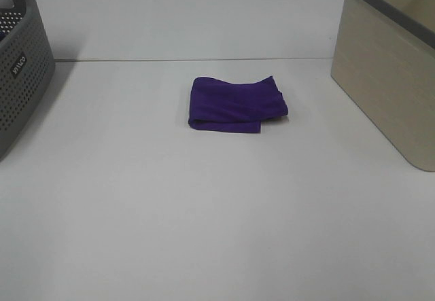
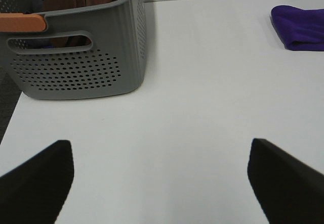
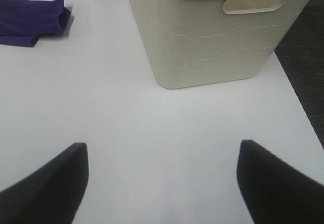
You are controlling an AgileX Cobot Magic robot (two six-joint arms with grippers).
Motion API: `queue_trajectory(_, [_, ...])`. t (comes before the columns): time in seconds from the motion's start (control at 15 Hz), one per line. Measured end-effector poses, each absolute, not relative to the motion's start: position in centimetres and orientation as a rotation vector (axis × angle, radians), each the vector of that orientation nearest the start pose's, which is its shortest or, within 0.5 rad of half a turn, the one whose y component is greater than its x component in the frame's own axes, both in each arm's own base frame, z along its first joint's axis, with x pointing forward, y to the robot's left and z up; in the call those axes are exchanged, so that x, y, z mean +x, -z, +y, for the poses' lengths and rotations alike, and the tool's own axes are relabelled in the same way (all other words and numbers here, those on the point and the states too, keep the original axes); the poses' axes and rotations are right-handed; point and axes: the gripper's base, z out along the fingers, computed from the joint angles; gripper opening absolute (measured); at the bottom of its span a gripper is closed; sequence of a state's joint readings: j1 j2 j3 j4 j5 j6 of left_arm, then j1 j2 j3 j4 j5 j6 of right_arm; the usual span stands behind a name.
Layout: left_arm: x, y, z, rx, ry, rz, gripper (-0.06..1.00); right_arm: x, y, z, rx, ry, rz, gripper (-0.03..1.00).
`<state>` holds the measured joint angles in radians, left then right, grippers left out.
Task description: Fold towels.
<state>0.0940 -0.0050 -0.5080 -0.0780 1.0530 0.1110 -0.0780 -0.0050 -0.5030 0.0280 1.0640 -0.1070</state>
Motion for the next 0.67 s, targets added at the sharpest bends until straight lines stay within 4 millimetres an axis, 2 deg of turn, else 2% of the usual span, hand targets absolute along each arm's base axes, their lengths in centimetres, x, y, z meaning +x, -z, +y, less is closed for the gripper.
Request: queue_trajectory(0.67, [-0.58,-28.04,-0.67,0.010,-0.031,2.020,0.86,-0.60,-27.78,0.27,-0.012,0.071,2.040,0.79])
